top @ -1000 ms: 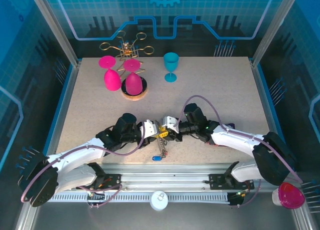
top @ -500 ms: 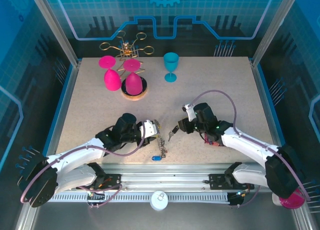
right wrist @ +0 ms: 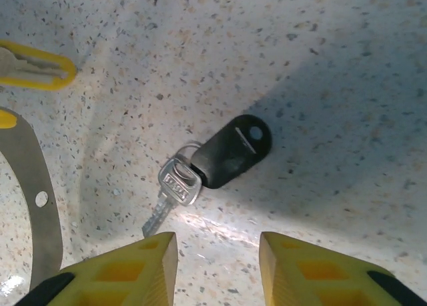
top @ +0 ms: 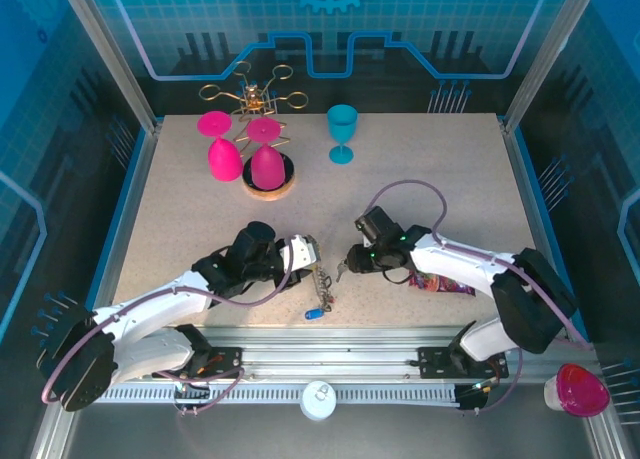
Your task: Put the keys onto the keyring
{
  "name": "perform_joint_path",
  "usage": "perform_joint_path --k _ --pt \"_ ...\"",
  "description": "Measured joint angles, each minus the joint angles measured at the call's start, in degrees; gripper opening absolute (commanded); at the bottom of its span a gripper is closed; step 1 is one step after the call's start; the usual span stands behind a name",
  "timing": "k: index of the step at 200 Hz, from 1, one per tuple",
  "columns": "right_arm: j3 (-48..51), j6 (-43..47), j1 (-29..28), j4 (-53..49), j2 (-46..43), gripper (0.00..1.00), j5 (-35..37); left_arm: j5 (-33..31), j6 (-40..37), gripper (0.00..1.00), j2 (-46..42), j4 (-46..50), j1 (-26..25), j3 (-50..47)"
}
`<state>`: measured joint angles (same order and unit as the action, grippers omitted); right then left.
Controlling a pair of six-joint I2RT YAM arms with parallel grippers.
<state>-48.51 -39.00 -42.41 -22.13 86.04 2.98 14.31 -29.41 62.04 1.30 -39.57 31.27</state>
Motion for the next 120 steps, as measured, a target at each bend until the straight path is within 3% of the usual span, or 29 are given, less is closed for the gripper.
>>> perform_joint_path --k 76,120 --pt "-8.2 -4.0 -2.9 -1.9 10.8 0.42 3.3 -2.5 -1.0 0.0 -1.2 5.0 0.0 1.2" --pt "-15.0 -4.8 -5.7 -7.5 17.9 0.4 9.7 -2.8 -1.0 0.0 -1.7 5.8 0.0 1.2"
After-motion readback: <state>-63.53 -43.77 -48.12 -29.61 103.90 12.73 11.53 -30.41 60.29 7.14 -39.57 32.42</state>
